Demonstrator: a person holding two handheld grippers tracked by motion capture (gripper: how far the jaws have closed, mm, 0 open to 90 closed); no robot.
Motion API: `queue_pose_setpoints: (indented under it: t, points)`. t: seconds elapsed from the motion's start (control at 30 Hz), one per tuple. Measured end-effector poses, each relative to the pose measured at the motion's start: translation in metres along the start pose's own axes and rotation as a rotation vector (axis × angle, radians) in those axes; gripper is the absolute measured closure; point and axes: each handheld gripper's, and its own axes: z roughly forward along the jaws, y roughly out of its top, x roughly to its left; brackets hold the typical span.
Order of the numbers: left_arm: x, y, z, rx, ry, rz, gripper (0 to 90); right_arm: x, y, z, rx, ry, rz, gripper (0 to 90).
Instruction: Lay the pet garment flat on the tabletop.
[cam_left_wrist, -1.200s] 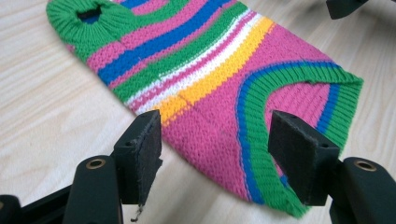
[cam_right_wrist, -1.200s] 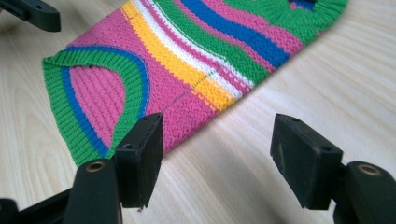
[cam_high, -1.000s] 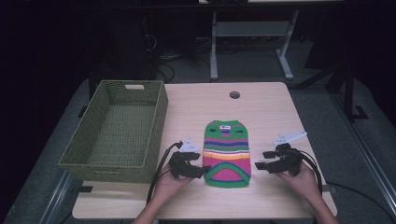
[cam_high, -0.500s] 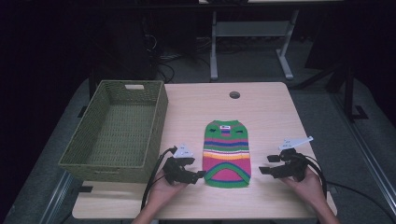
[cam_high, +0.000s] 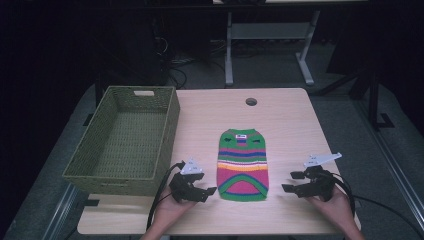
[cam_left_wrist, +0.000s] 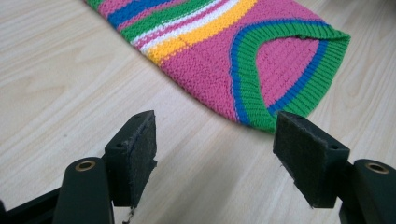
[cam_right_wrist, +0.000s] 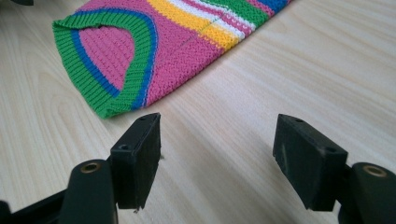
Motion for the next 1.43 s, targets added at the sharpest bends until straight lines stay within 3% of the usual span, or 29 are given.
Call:
queue_pose_setpoints:
  t: [0.43,0.87,1.03,1.13,1.33,1.4,1.43]
  points:
    - [-0.002,-0.011,-0.008,-0.007,0.001,-0.008,29.1,-0.001,-0.018,-0.006,-0.011,0.005,0.018,30.1]
    - [-0.003,-0.020,-0.013,0.024,0.014,-0.005,29.0,0.005,-0.031,-0.018,-0.045,0.005,0.004,29.6]
    - [-0.003,-0.026,-0.019,0.016,0.031,-0.003,28.8,0.006,-0.038,-0.021,-0.040,0.005,0.006,28.0]
    - [-0.003,-0.029,-0.023,-0.009,0.021,-0.032,28.8,0.006,-0.043,-0.023,-0.051,-0.003,0.013,27.0]
    - [-0.005,-0.029,-0.030,-0.045,0.022,-0.028,28.4,0.011,-0.052,-0.026,-0.061,-0.019,0.001,27.0]
    - [-0.007,-0.027,-0.030,-0.034,0.047,0.011,28.4,0.013,-0.053,-0.029,-0.083,-0.005,0.009,26.2]
    - [-0.008,-0.026,-0.029,-0.035,0.048,0.009,28.3,0.014,-0.054,-0.030,-0.088,-0.004,0.008,26.1]
